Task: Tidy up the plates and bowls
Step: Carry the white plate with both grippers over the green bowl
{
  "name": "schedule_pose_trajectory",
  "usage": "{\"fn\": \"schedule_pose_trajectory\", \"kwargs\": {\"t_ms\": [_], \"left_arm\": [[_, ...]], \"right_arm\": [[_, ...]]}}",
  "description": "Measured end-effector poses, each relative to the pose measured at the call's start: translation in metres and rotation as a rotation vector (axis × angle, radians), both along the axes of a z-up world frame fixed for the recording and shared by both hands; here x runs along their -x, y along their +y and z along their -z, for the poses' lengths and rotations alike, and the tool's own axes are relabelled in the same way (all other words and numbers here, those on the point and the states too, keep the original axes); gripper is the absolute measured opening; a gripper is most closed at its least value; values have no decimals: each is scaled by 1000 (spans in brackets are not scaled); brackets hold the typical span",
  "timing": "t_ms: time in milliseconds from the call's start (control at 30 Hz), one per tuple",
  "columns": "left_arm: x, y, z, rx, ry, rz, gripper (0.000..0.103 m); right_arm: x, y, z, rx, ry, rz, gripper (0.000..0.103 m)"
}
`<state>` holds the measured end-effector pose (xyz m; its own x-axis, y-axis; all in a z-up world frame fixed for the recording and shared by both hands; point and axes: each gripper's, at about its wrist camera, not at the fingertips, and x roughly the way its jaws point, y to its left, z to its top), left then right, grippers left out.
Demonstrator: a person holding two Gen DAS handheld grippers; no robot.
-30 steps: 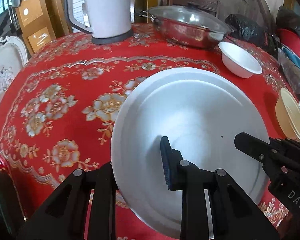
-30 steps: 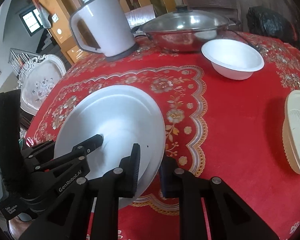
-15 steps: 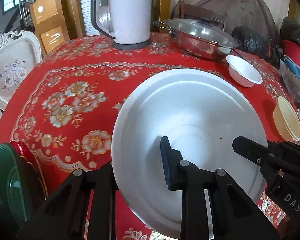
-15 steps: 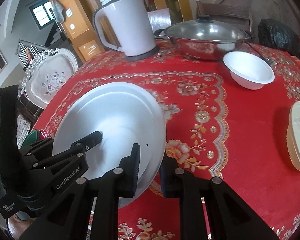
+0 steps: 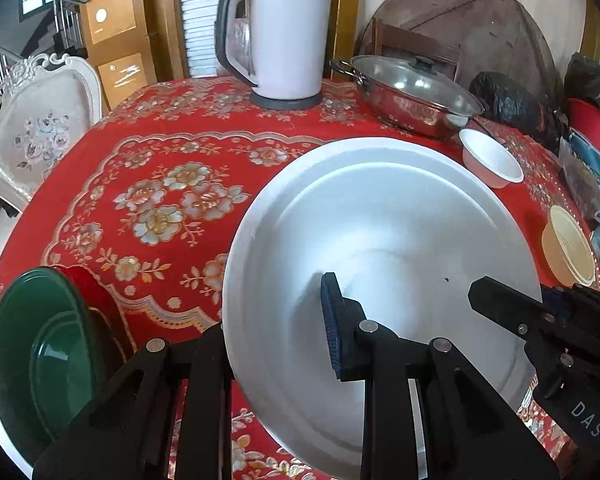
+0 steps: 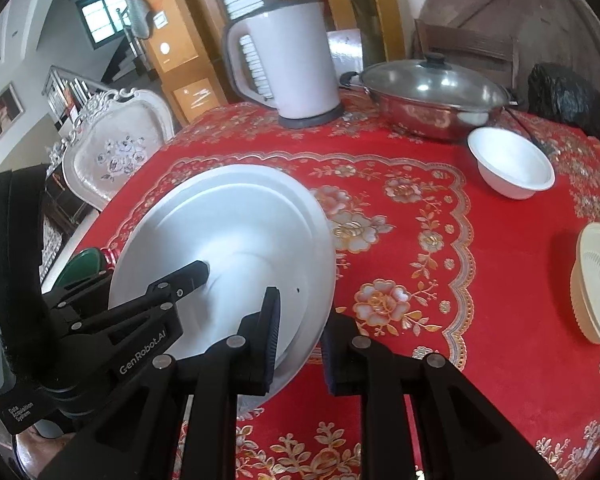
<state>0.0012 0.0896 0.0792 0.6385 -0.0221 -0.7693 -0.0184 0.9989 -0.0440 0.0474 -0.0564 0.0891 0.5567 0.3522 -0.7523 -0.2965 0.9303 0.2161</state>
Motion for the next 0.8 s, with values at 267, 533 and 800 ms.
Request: {"fn": "schedule_pose_trajectory", "kwargs": {"t_ms": [267,533,800], "left_arm": [[19,28,-14,8,-31,-41,23],[47,71,-29,10,-70,-115,23],[65,105,-31,10,-81,-175,23]], "right_arm": [[10,25,-10,15,-32,-43,19],[19,63,-20,9,-51,-116,20],[27,103,-22,17,-63,-184,20]]}}
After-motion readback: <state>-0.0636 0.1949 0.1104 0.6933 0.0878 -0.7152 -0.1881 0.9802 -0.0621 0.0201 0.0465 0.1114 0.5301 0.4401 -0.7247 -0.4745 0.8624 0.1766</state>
